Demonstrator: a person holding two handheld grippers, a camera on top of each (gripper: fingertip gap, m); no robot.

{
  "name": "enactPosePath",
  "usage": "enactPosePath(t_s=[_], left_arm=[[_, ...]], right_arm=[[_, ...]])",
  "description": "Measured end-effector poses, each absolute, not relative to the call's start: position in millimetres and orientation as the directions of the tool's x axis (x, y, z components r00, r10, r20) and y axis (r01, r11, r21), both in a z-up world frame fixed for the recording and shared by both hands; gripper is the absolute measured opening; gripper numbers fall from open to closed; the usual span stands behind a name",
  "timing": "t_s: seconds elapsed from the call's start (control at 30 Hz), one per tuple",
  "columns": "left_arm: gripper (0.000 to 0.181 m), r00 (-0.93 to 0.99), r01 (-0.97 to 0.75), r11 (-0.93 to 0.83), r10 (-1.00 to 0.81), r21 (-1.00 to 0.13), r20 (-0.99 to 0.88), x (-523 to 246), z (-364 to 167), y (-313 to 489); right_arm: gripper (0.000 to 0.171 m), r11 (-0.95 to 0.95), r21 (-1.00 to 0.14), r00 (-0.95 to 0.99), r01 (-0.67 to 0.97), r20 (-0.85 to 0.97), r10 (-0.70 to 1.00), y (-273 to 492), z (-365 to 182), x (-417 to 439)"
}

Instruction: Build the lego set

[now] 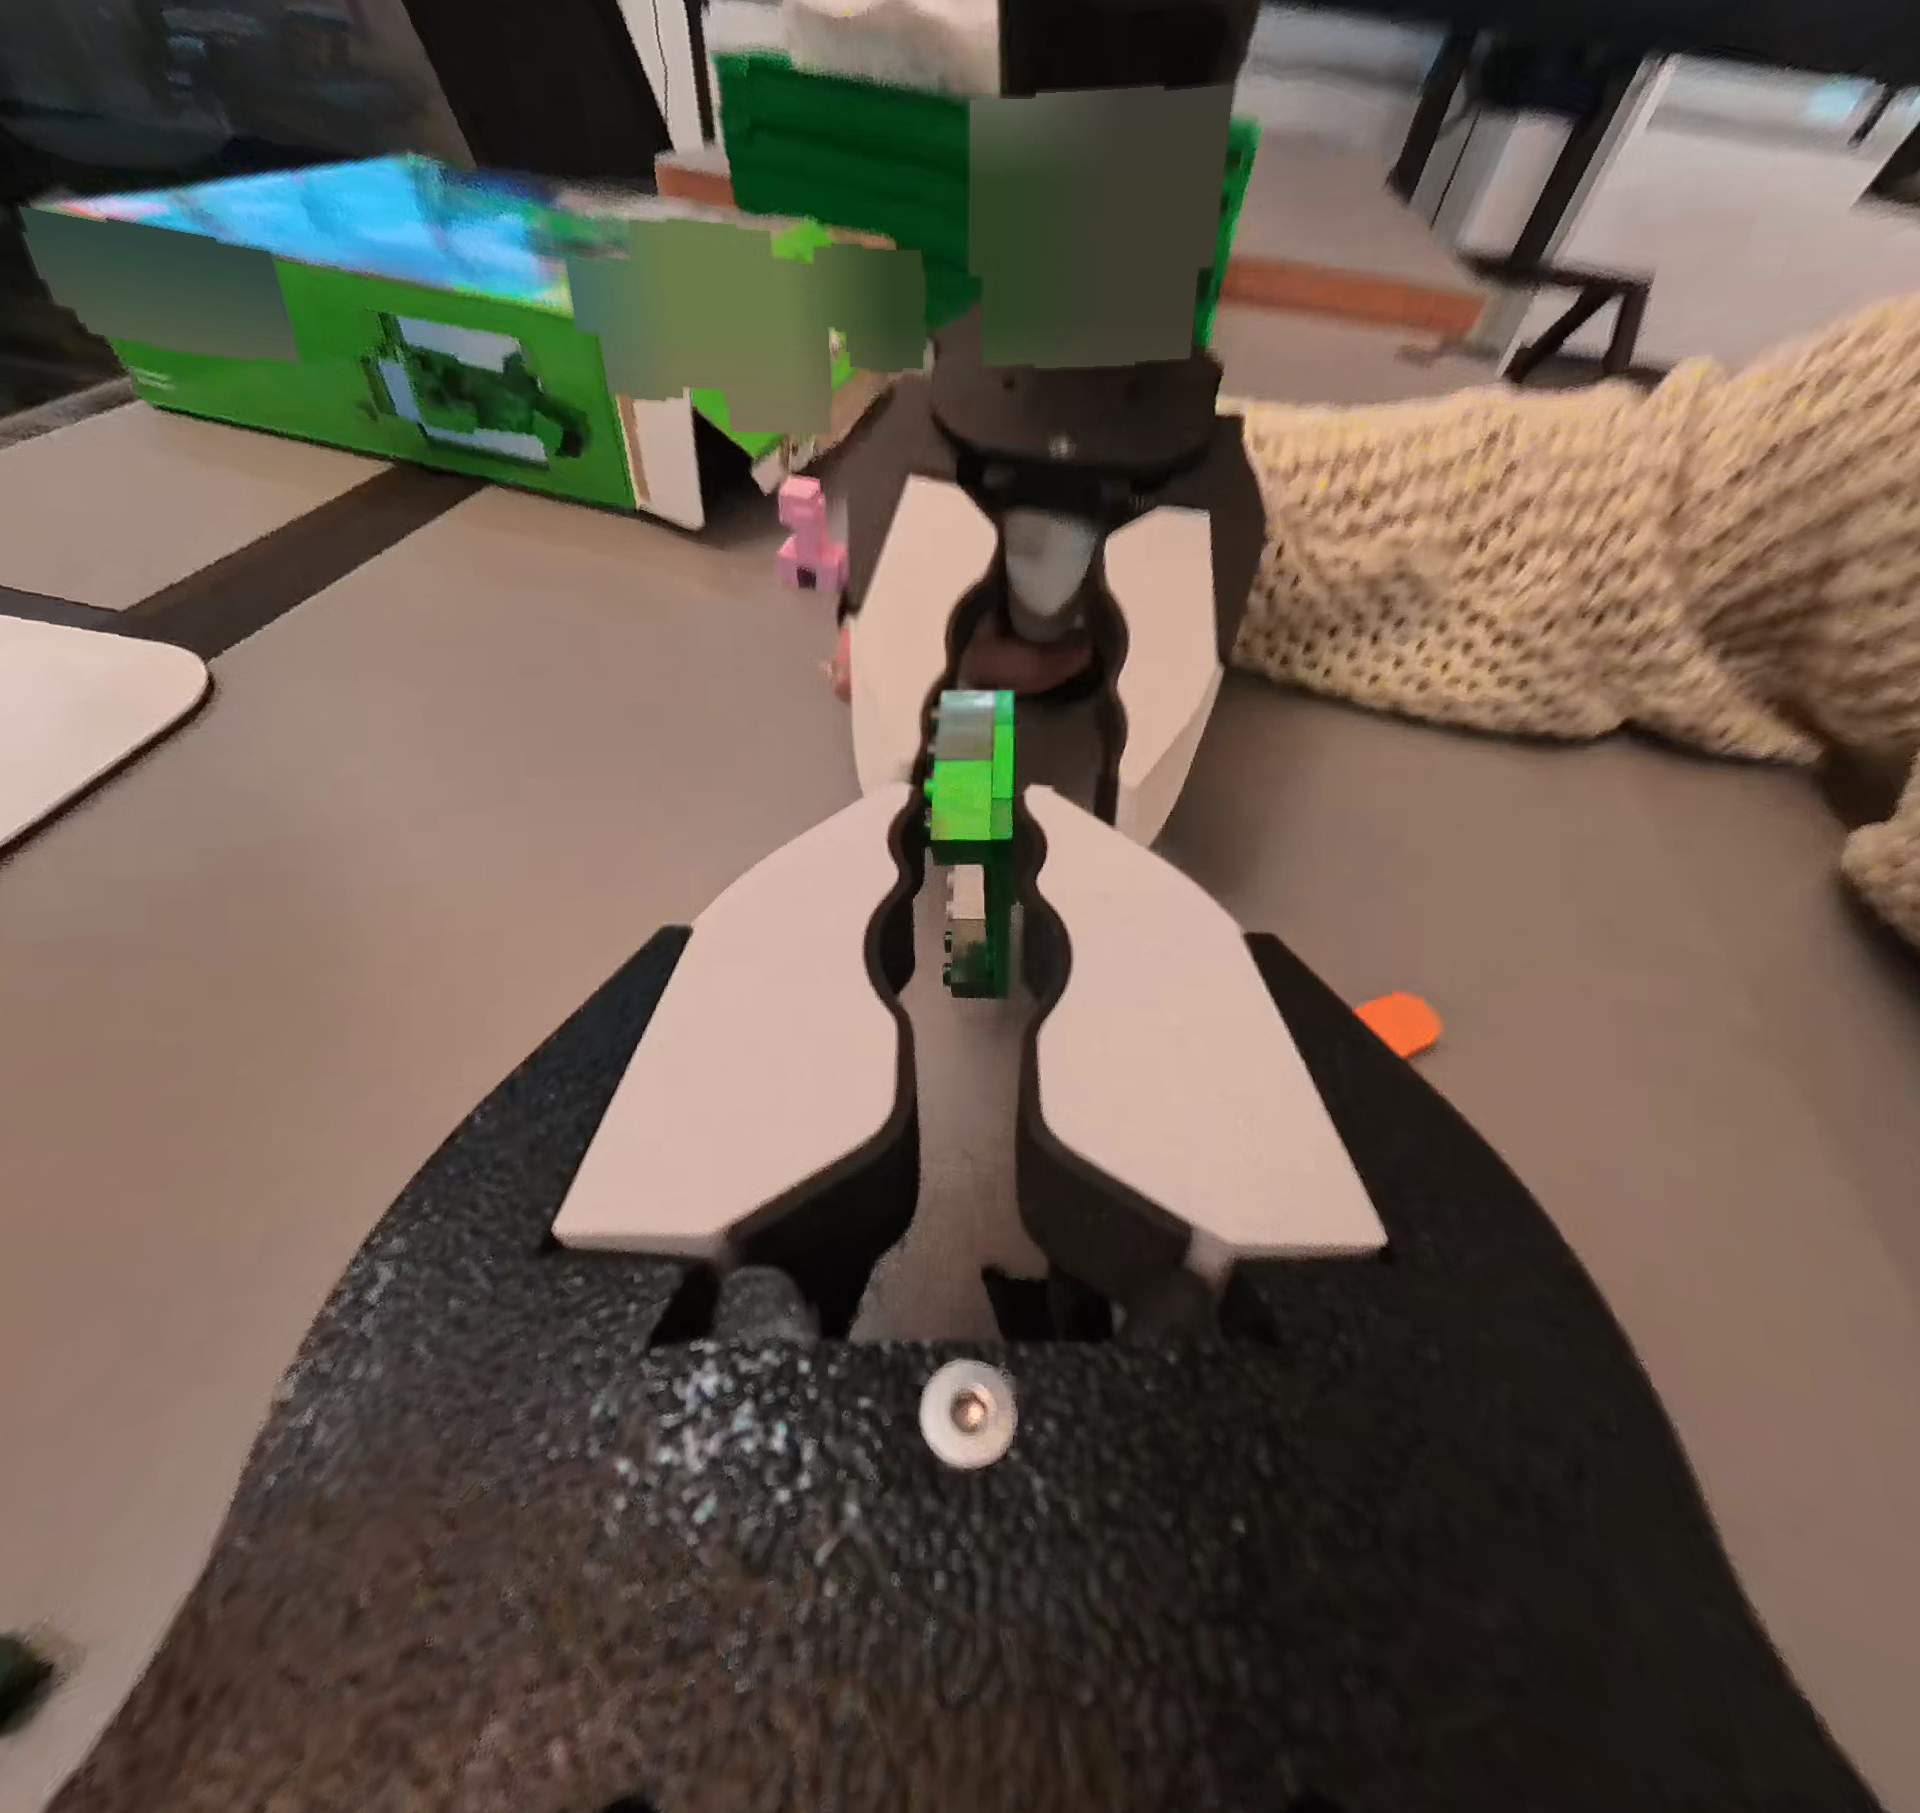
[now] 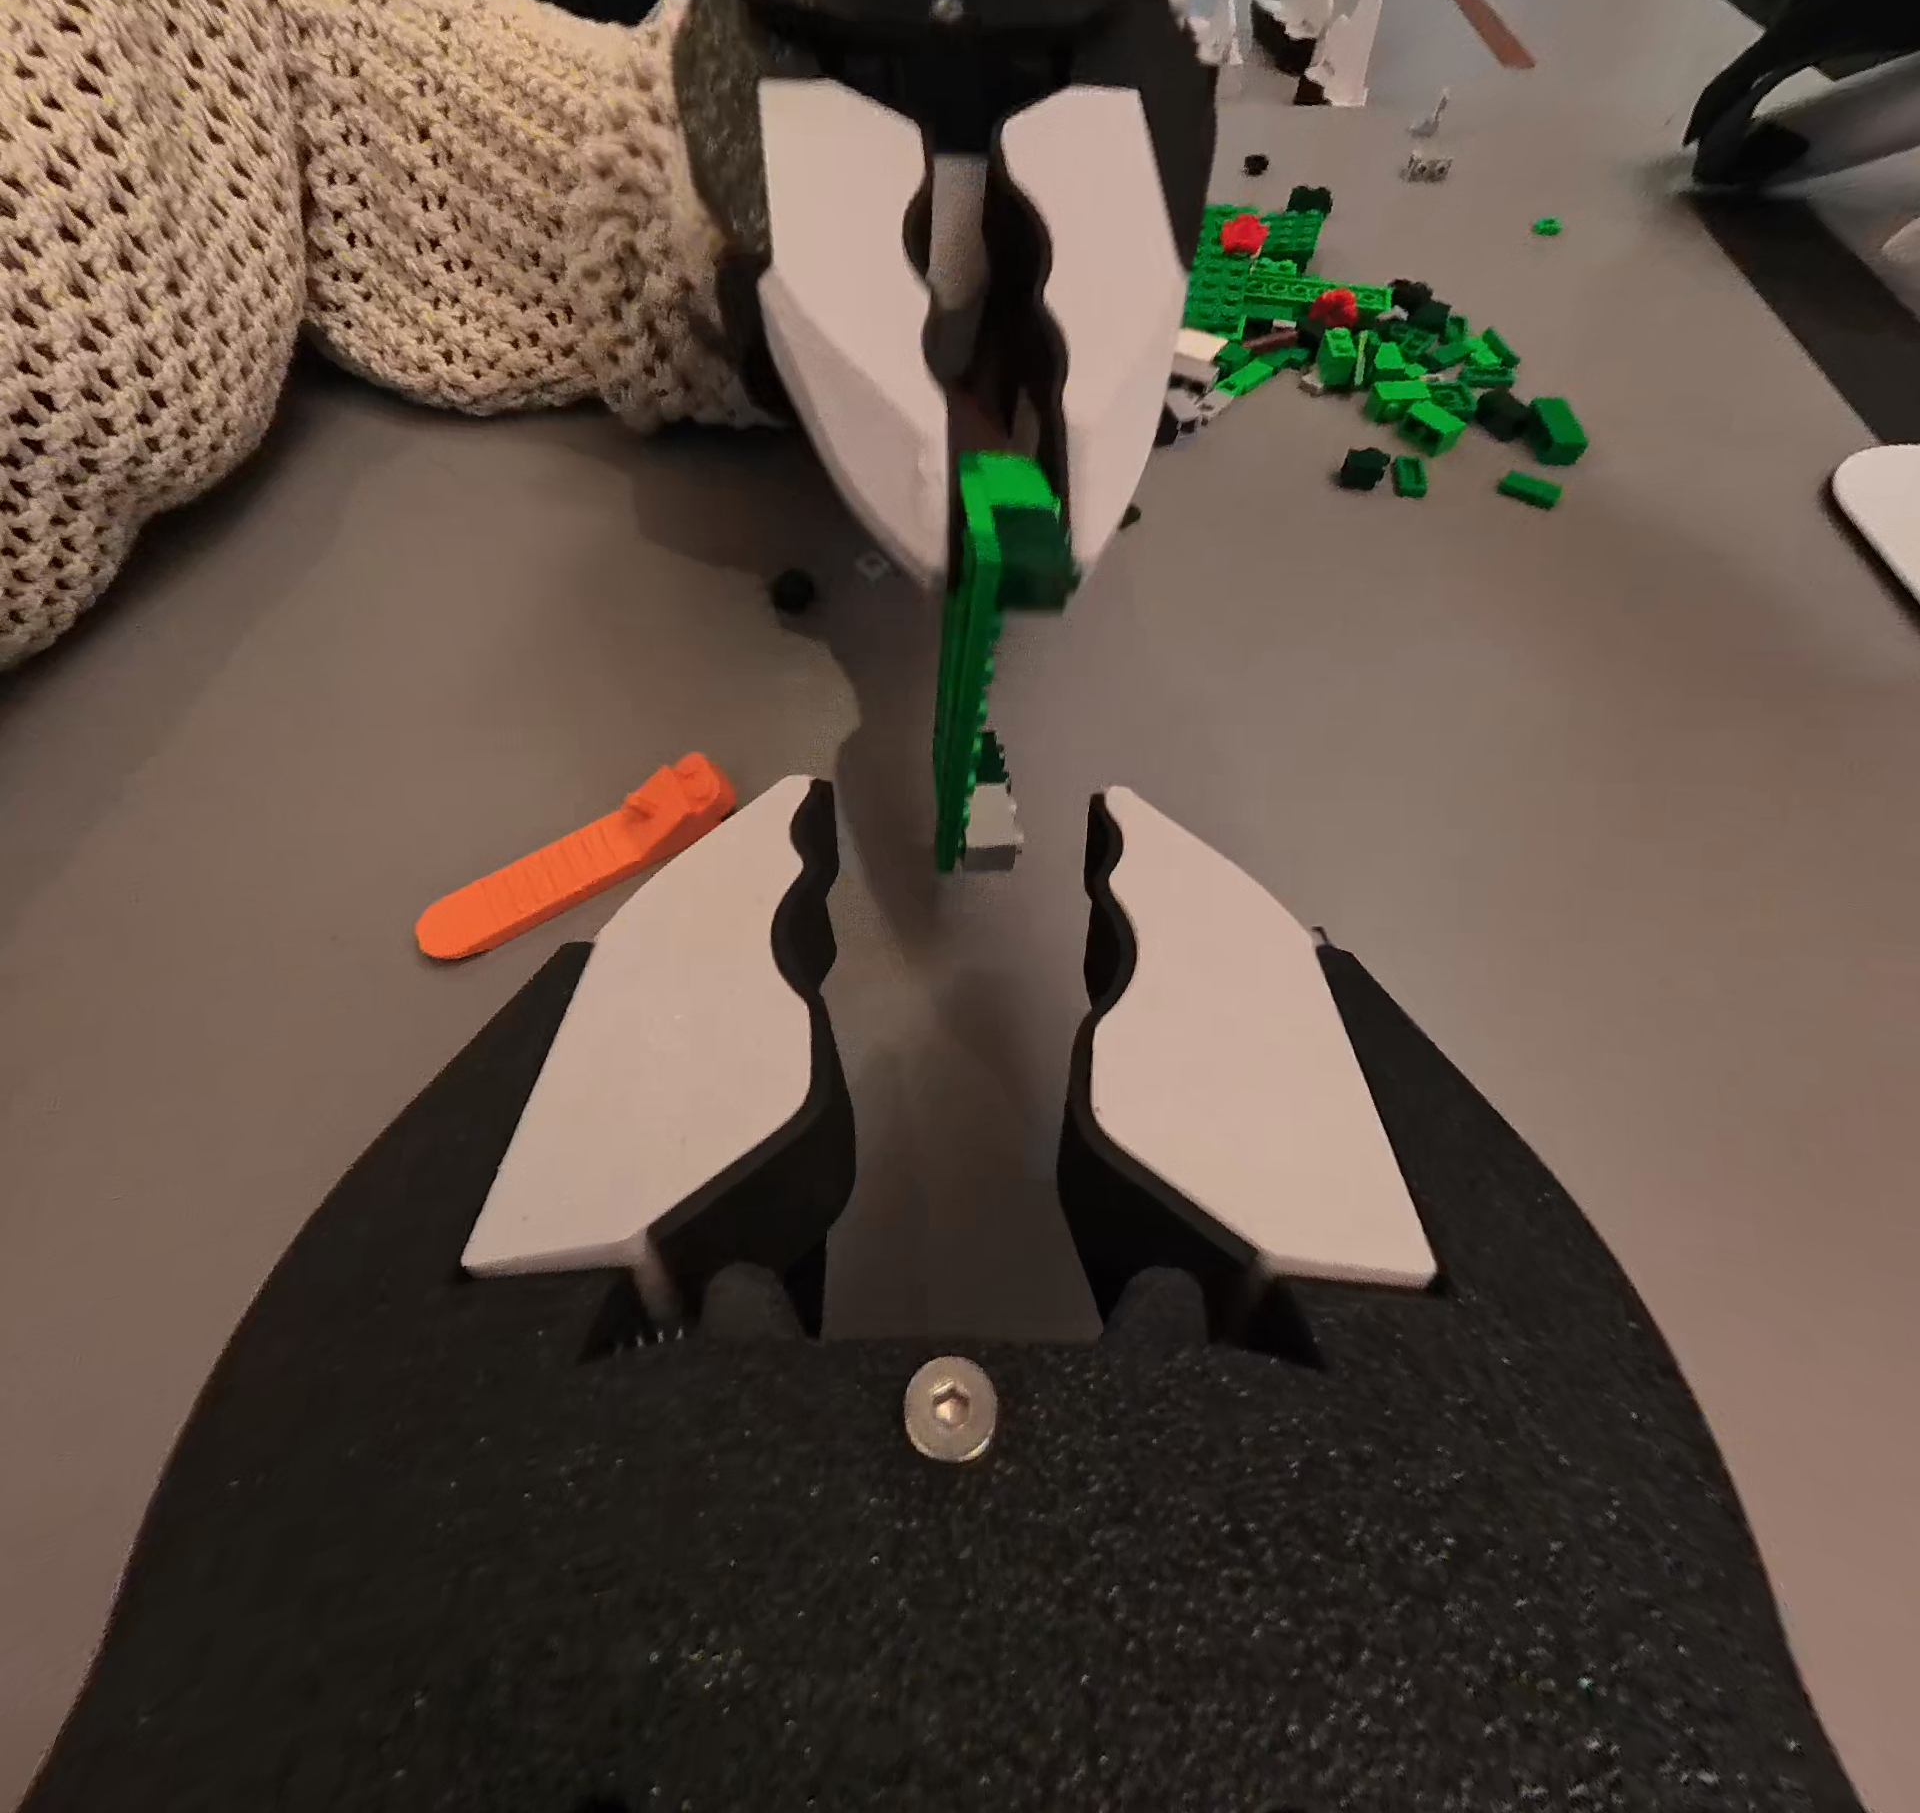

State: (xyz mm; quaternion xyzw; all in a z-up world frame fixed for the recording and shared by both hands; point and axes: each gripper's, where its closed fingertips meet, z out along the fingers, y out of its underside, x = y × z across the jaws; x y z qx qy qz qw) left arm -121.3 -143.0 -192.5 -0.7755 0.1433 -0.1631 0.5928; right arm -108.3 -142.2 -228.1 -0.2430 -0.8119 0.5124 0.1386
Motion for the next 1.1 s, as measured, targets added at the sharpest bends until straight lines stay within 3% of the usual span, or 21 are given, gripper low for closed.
enactPosePath(t_s=[0.17,0.37,0.9,1.03,1.1], left_arm=[[0.015,0.875,0.099,-0.169,-0.454,-0.981,0.167,-126,-174,-148],[0.015,0.872,0.067,-0.158,-0.47,-0.985,0.135,-121,-174,-149],[0.015,0.872,0.038,-0.119,-0.482,-0.992,0.091,-116,-169,-150],[0.015,0.887,0.017,-0.053,-0.46,-0.998,0.039,-120,-162,-151],[0.015,0.888,-0.009,-0.034,-0.46,-0.999,0.008,-117,-162,-151]], right_arm=[[0.026,0.338,-0.905,-0.85,0.257,-0.046,0.524,-147,-226,-107],[0.017,0.311,-0.909,-0.851,0.276,-0.081,0.519,-148,-224,-107],[0.015,0.334,-0.919,-0.853,0.208,-0.003,0.522,-149,-222,-107],[0.029,0.311,-0.934,-0.843,0.175,0.021,0.537,-150,-209,-108],[0.025,0.344,-0.924,-0.833,0.169,0.052,0.551,-151,-209,-111]])
